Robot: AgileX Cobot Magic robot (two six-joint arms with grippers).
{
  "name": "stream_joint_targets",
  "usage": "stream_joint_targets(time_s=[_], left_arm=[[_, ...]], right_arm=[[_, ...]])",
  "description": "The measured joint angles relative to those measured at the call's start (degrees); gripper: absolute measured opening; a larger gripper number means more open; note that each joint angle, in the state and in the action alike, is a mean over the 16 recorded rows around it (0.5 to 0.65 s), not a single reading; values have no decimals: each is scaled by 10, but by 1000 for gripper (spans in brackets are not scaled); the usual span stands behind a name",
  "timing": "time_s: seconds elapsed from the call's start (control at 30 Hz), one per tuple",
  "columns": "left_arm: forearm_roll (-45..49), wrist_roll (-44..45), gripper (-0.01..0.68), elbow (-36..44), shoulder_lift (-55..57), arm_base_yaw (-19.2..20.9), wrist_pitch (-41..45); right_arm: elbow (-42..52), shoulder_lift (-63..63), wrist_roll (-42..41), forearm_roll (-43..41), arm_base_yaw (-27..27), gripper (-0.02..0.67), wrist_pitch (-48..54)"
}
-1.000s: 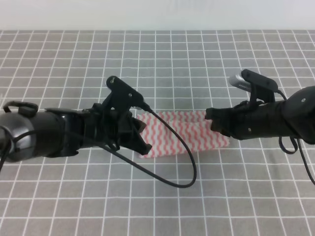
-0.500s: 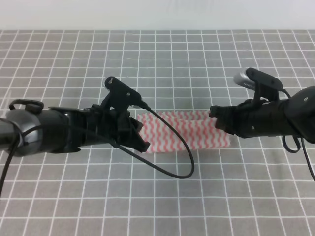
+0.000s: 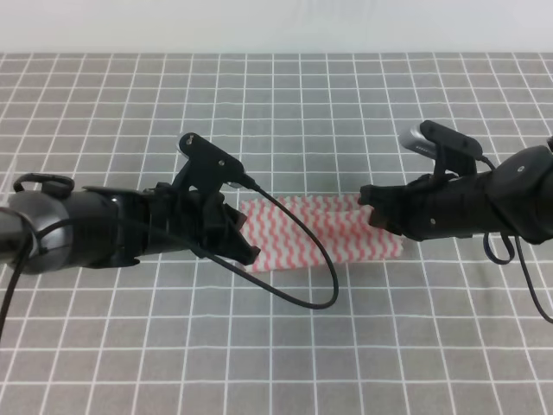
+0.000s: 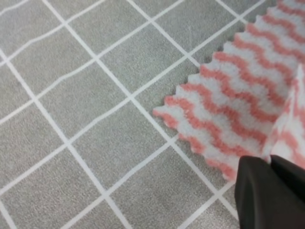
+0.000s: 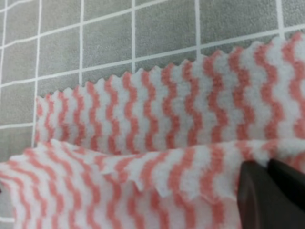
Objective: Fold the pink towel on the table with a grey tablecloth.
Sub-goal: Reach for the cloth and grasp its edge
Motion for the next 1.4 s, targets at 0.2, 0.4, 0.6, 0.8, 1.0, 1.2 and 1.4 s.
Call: stream_joint_targets(time_s=[0.2, 0.4, 0.6, 0.8, 1.0, 1.2, 1.4], left_arm=[[-3, -1, -4, -5, 5, 0, -1], [-2, -1, -4, -11, 14, 0, -5], [-1, -1, -4, -19, 22, 0, -9], [-2, 2, -3, -26, 24, 0, -12], [-3, 6, -4, -33, 31, 0, -12], [-3, 7, -4, -37, 39, 0, -14], [-1, 7, -1, -38, 45, 0, -18]], right_arm=[[-11, 5, 0, 0, 0, -20, 3], [-22, 13, 0, -1, 0, -20, 8], [-29, 21, 0, -1, 0, -20, 11], [-31, 24, 0, -1, 0, -20, 6], [-31, 24, 0, -1, -3, -19, 2], [-31, 24, 0, -1, -7, -19, 3], [-32, 24, 0, -2, -11, -18, 7]])
